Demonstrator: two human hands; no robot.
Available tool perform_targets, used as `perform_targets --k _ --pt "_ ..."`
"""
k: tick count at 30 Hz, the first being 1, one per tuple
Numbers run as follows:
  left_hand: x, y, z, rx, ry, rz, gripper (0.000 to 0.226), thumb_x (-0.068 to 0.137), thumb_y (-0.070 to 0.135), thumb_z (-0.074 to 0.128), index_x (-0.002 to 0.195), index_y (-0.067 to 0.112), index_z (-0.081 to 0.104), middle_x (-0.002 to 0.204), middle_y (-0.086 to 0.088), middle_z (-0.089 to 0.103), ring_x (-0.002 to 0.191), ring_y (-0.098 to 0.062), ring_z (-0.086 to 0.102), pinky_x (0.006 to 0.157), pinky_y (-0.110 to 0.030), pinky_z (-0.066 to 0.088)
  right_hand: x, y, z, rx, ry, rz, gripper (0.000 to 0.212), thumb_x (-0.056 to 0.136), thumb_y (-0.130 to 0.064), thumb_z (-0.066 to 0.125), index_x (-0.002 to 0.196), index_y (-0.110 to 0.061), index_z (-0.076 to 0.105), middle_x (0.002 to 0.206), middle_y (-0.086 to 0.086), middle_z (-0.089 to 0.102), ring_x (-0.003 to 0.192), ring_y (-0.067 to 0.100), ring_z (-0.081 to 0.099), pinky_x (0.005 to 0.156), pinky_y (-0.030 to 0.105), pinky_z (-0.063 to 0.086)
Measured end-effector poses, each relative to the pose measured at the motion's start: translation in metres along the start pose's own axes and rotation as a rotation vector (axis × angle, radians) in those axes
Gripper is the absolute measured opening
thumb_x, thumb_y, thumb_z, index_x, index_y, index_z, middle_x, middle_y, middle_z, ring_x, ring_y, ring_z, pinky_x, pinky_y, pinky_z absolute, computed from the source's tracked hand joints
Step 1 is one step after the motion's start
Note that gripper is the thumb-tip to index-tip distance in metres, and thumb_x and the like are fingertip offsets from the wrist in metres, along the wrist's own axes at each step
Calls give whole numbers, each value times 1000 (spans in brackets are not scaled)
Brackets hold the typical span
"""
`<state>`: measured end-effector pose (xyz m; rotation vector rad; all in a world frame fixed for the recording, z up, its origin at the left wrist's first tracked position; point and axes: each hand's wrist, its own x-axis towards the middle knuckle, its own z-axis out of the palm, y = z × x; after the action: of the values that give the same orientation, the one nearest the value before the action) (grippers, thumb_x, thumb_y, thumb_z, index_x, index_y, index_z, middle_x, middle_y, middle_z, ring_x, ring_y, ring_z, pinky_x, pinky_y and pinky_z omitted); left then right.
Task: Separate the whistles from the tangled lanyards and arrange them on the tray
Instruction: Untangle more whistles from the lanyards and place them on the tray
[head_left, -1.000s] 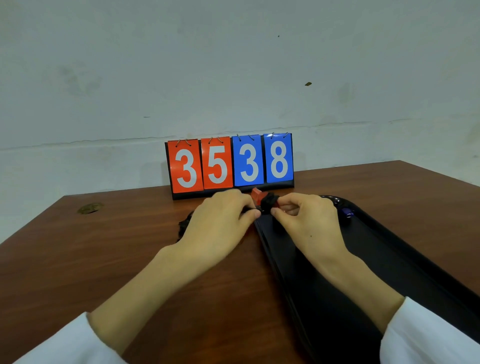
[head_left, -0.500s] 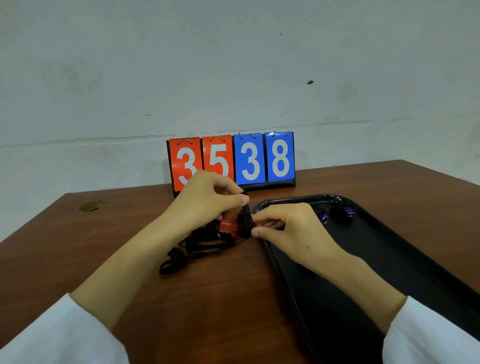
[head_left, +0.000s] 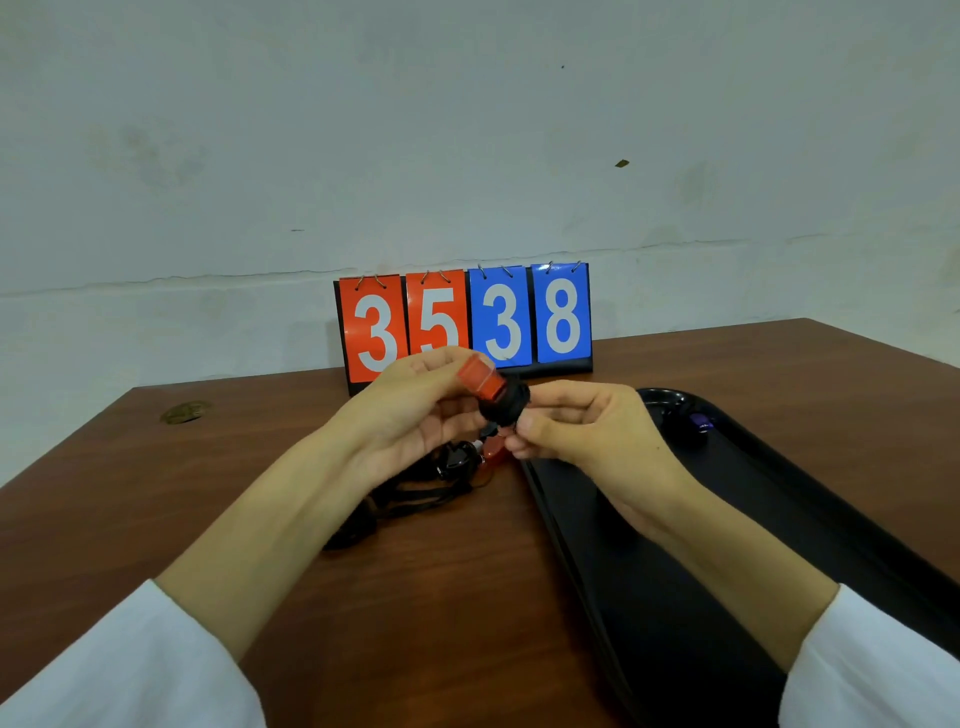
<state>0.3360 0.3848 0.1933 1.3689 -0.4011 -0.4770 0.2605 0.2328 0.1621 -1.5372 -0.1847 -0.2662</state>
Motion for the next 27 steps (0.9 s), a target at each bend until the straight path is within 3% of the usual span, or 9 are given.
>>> perform_targets --k 3,6,9,12,17,21,27 --pt "-2 -3 5 -42 26 104 8 82 7 62 84 9 69 71 -4 70 63 -10 62 61 -18 56 1 1 1 301 -43 169 22 73 -11 62 94 -6 69 78 5 71 69 10 67 65 19 56" --pt "-4 -5 7 -36 40 179 18 83 -3 59 91 7 71 78 -8 73 72 -15 69 67 -20 57 4 1 0 622 21 335 17 72 -13 61 87 -7 68 74 2 70 65 8 67 60 19 56" --pt "-6 -10 10 66 46 254 27 80 -7 62 100 9 69 89 -10 74 80 -17 72 70 -20 56 4 -2 -2 876 74 461 13 73 -11 63 81 -4 71 75 4 71 62 9 68 56 20 57" --pt "-5 -16 12 251 156 419 18 82 1 64 95 12 71 83 -6 75 76 -16 72 70 -20 56 3 -1 -3 1023 11 555 13 73 -10 70 81 0 72 77 6 71 63 12 69 55 23 57" --pt "-8 -21 17 564 328 640 14 83 14 66 91 26 70 90 12 70 91 -2 64 80 -14 50 3 2 -3 1104 -33 639 19 70 -6 68 87 1 70 78 7 71 63 14 70 53 25 58" --pt "-9 -23 20 604 368 723 15 82 12 69 92 22 67 85 13 67 83 1 63 72 -8 48 2 2 -4 1076 -24 667 13 76 -8 69 87 0 70 77 7 71 62 14 69 54 24 57" --pt "-6 -34 17 967 387 962 16 88 14 61 100 10 70 95 1 70 96 -3 59 85 -8 46 2 2 -7 1062 1 671 13 77 -7 68 87 0 70 78 7 71 63 14 69 56 24 58"
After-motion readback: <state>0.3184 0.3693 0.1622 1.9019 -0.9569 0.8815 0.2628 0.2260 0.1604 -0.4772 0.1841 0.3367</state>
